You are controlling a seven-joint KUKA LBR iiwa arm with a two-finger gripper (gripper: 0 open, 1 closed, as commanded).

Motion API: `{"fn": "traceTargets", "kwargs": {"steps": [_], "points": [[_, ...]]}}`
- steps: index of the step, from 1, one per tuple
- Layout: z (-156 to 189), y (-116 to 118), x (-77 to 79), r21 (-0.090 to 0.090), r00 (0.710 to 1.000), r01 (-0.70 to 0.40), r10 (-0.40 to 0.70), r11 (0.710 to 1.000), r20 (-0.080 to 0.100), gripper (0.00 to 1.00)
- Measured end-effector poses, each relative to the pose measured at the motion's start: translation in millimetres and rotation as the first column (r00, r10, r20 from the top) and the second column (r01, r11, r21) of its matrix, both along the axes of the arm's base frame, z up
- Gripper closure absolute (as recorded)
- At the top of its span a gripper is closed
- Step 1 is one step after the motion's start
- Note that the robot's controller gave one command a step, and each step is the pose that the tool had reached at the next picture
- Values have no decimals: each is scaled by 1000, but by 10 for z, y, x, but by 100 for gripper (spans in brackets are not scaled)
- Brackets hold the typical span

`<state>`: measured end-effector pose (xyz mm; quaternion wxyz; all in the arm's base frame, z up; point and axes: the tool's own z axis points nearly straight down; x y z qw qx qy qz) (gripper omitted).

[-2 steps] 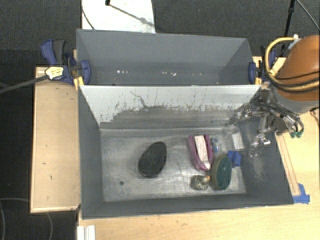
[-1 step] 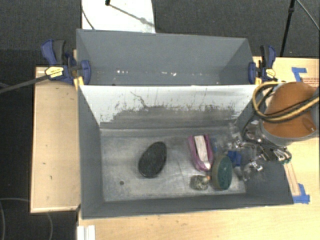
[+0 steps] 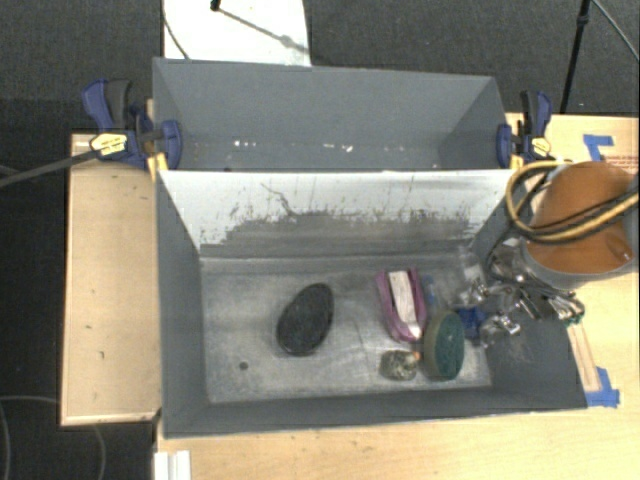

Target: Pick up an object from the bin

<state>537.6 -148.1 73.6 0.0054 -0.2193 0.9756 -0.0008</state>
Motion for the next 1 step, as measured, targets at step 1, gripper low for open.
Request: {"fn": "traceTargets", "kwargs": {"steps": [1], "points": [[1025, 75, 39, -3, 1000, 5, -5, 1000, 0, 100]]}}
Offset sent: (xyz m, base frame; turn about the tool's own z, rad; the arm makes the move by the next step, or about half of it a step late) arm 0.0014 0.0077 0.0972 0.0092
